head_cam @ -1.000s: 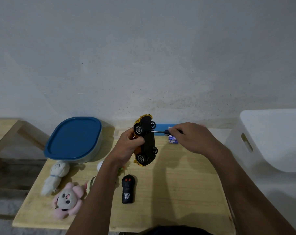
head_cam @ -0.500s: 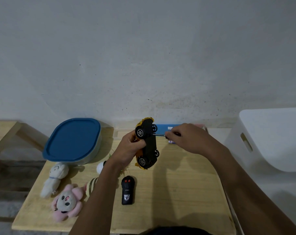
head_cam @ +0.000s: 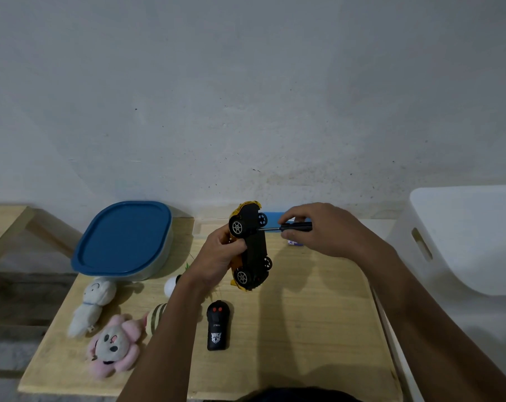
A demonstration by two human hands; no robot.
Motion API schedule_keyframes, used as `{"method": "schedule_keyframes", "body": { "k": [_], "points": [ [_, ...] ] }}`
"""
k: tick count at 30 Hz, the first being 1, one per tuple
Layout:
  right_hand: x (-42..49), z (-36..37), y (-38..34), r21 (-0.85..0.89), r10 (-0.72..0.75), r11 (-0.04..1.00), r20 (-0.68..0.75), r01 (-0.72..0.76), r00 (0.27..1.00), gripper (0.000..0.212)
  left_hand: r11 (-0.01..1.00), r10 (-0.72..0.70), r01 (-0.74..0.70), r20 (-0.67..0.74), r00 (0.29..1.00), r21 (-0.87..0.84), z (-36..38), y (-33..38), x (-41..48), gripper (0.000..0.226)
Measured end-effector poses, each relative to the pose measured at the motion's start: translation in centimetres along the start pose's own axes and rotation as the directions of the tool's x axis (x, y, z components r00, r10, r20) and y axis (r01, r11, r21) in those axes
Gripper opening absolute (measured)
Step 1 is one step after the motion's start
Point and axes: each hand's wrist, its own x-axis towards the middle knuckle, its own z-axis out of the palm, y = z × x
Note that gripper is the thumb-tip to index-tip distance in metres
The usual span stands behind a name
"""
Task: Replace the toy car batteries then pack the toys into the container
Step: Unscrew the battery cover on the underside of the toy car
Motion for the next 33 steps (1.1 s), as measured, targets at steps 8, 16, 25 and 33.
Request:
{"method": "schedule_keyframes", "body": {
  "k": [8, 16, 25, 33],
  "points": [
    [0.49, 0.27, -0.16, -0.123, 0.089, 0.988, -0.004, -0.089, 0.996, 0.046, 1.000, -0.010, 0.010, -0.002, 1.000, -0.021, 0.15, -0.27, 0.16, 0.045],
    [0.53, 0.39, -0.21, 0.002, 0.136, 0.991, 0.046, -0.136, 0.990, 0.040, 0.999, -0.012, 0.012, -0.001, 1.000, -0.053, 0.21, -0.38, 0.28, 0.048],
    [0.33, -0.09, -0.15, 0.130, 0.056, 0.990, 0.042, -0.061, 0.998, 0.021, 0.996, -0.004, 0.004, 0.007, 1.000, -0.086, 0.10, -0.28, 0.30, 0.046],
    [0.30, 0.39, -0.14, -0.107, 0.041, 0.993, -0.050, -0.046, 0.998, 0.029, 0.998, -0.001, 0.002, 0.005, 1.000, -0.055, 0.30, -0.05, 0.41, 0.028]
  ]
}}
